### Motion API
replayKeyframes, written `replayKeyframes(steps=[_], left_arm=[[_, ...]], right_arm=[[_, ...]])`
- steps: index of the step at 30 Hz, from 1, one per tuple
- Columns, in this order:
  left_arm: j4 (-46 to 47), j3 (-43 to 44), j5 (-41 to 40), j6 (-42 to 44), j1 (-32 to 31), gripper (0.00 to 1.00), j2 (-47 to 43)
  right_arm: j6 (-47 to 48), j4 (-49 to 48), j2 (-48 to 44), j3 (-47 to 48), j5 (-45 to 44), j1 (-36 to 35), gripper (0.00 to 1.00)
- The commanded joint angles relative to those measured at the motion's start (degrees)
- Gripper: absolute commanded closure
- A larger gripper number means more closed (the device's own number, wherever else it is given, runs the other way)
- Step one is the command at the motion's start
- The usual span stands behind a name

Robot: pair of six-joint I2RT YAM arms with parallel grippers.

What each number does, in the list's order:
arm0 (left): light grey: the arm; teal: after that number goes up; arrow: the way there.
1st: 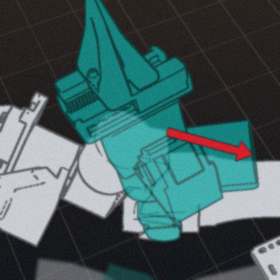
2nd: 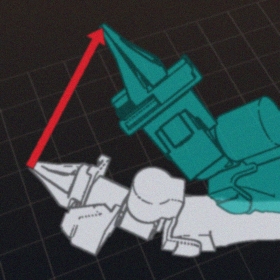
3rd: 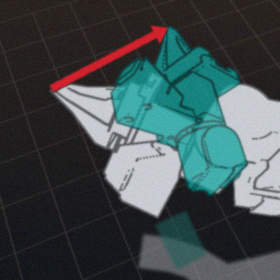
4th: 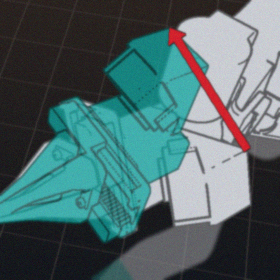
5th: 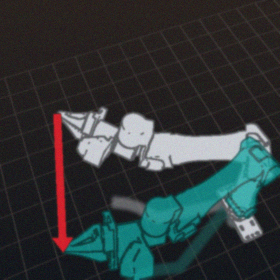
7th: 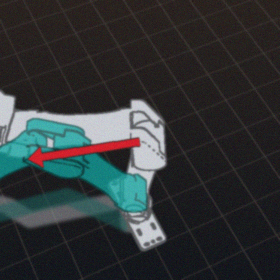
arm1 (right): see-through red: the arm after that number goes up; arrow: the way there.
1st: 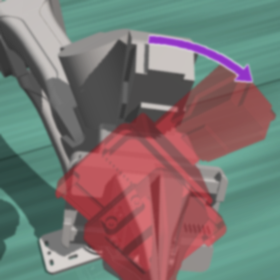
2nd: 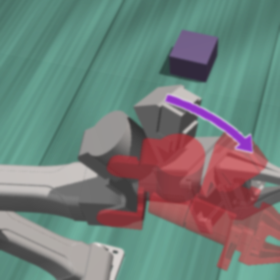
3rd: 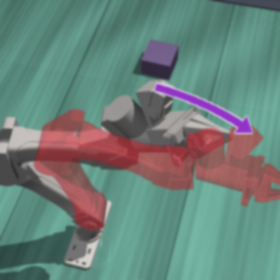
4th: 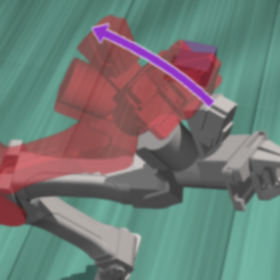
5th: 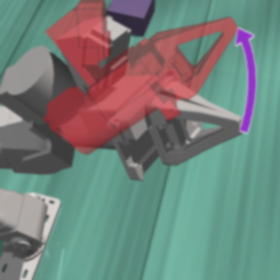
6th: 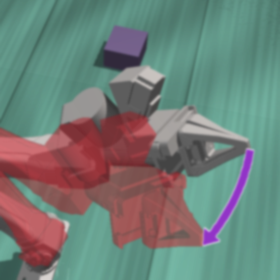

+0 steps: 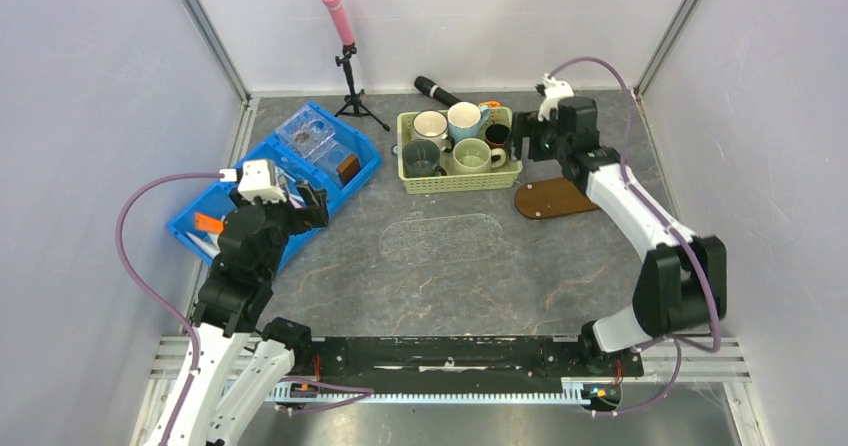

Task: Prepare toiletry sets of a toothbrush and toothpaste on the tray

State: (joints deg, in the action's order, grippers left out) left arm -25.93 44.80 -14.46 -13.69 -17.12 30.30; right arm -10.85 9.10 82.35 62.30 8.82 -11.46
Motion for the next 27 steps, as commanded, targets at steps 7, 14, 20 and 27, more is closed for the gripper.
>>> replayKeyframes(steps=[7, 14, 20, 27], left_arm=[[3.17, -1.95, 2.39, -0.20, -0.08, 0.00, 2.22], [3.17, -2.03, 2.36, 0.07, 0.04, 0.00, 3.24], [3.17, -2.12, 2.84, 0.07, 0.12, 0.00, 4.09], [3.17, -2.19, 2.88, 0.07, 0.19, 0.00, 4.63]], right_arm=[[10.11, 8.08, 16.40, 18.97, -8.44, -6.69, 0.15], [12.52, 9.97, 24.02, 24.65, -9.78, -9.18, 0.26], [14.51, 9.64, 28.86, 28.95, -13.47, -9.50, 0.34], [14.96, 9.36, 32.97, 34.16, -14.62, -9.54, 0.35]])
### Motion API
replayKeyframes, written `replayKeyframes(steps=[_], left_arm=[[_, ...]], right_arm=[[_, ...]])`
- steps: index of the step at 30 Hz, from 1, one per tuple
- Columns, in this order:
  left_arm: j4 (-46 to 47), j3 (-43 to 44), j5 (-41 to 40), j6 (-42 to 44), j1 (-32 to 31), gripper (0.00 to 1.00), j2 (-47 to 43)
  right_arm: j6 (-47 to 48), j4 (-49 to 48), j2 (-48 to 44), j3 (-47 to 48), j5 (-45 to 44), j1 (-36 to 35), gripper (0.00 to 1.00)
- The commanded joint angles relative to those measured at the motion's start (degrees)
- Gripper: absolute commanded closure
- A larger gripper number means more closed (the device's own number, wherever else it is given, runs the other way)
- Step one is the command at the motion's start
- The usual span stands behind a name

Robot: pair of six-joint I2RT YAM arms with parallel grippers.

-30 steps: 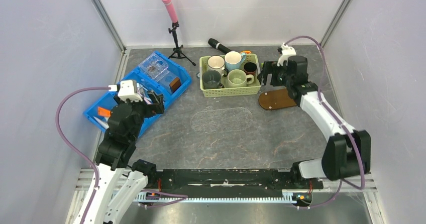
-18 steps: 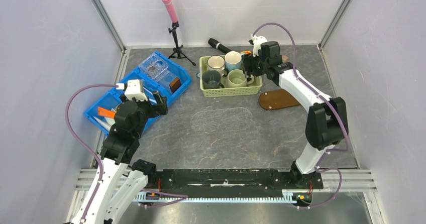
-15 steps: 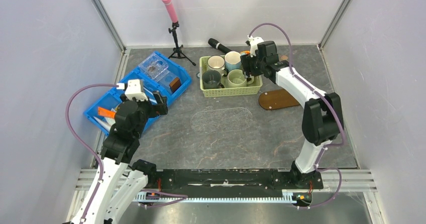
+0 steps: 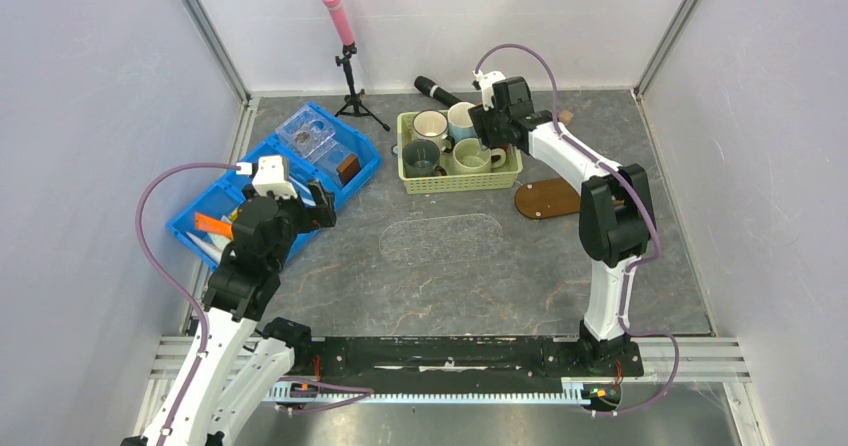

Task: Prepare toiletry sets of a toothbrush and toothpaste on the tray

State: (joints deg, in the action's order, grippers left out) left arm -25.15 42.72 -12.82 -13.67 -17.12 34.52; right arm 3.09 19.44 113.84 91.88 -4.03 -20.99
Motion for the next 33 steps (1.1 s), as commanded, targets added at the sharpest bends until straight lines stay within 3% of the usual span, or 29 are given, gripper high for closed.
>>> replayKeyframes(steps=[1, 12, 24, 33], left_arm=[[2.36, -0.09, 1.29, 0.05, 0.19, 0.00, 0.53], [2.38, -0.09, 1.62, 0.14, 0.25, 0.00, 0.98], [2.40, -0.09, 1.92, 0.09, 0.28, 0.00, 0.65], [2.28, -0.14, 1.95, 0.05, 0.36, 0.00, 0.39]], right_arm=[[0.72, -0.98, 2.06, 5.24, -1.76, -0.01, 0.35], [-1.51, -1.74, 4.59, 7.05, 0.23, -0.01, 0.41], [-1.78, -1.38, -2.59, 0.41, 2.37, -0.32, 0.42], [-1.07, 0.80, -2.67, -0.55, 3.64, -1.72, 0.49]])
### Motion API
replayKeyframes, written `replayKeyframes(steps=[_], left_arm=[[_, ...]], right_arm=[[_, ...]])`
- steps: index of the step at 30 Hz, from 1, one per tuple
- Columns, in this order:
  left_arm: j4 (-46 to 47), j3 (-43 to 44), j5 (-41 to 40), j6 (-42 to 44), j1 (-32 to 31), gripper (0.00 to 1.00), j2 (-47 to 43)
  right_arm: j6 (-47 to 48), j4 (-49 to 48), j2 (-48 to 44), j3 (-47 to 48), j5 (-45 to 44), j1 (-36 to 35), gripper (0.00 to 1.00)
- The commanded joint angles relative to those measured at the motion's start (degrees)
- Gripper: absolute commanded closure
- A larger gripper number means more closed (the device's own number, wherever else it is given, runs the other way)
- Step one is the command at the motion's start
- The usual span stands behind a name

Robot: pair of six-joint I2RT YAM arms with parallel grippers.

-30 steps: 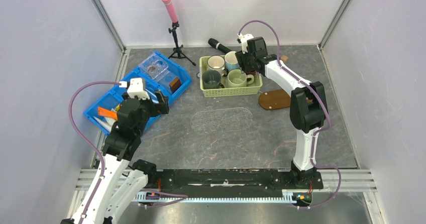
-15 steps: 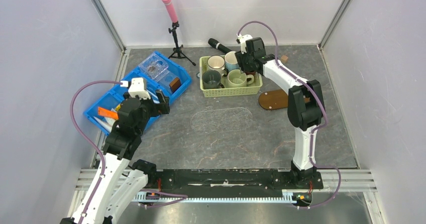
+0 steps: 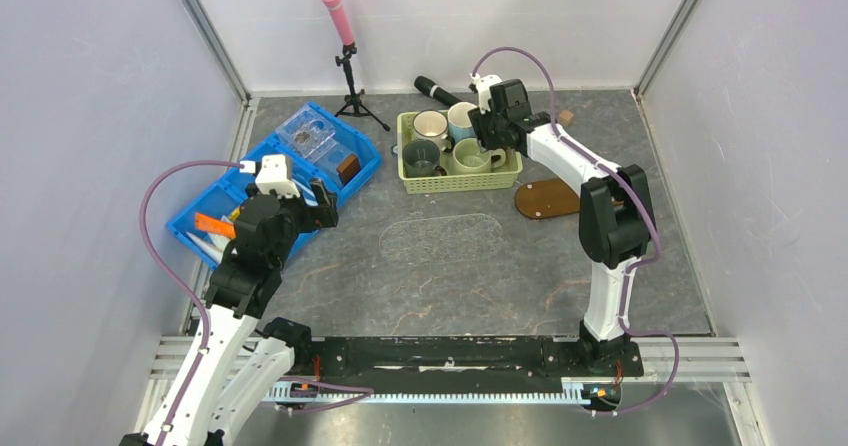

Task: Prepare toiletry sets of a toothbrush and toothpaste on the tray

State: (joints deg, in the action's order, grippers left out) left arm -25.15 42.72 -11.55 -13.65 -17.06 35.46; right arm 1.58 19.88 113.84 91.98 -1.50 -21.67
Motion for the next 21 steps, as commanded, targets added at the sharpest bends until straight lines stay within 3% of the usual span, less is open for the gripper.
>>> replayKeyframes(steps=[1, 21], left_arm=[[2.29, -0.12, 0.73, 0.03, 0.34, 0.00, -0.57], [2.03, -0.09, 0.27, 0.03, 0.32, 0.00, -0.66]], right_arm=[[0.44, 0.35, -2.47, -0.58, 1.12, -1.13, 0.50], [-1.51, 2.89, 0.13, -1.37, 0.08, -1.64, 0.53]])
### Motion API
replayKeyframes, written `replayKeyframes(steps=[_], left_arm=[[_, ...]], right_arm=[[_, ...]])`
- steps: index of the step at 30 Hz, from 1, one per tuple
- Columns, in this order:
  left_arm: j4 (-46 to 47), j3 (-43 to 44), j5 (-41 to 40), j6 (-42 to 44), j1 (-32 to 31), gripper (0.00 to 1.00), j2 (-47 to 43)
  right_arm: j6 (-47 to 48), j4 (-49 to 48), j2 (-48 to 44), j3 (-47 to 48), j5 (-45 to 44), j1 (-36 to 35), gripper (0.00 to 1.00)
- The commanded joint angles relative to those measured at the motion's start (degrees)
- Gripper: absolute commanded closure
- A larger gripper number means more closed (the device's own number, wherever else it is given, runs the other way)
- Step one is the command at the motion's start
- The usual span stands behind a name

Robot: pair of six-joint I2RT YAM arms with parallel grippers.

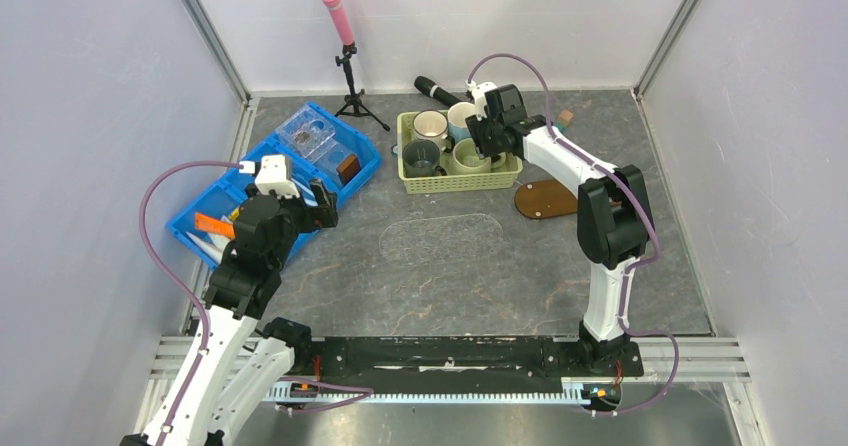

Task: Prepare toiletry sets of a toothbrush and toothpaste on the tray

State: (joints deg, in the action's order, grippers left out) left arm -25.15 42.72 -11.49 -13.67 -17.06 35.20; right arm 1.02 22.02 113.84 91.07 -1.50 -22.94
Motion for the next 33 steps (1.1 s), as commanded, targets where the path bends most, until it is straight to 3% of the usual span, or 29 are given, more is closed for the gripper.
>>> replayKeyframes(steps=[1, 15, 33], left_arm=[[2.03, -0.09, 0.23, 0.05, 0.43, 0.00, -0.44], [1.95, -0.09, 0.23, -0.04, 0.37, 0.00, -0.57], [1.86, -0.09, 0.10, -0.10, 0.37, 0.00, -0.35]], right_arm=[[-0.93, 1.17, 0.15, -0.53, 0.26, -0.44, 0.54], [-1.54, 5.23, -5.70, -3.18, 1.11, -1.34, 0.56], [3.03, 5.68, 4.47, 7.84, -5.04, -1.33, 0.57]])
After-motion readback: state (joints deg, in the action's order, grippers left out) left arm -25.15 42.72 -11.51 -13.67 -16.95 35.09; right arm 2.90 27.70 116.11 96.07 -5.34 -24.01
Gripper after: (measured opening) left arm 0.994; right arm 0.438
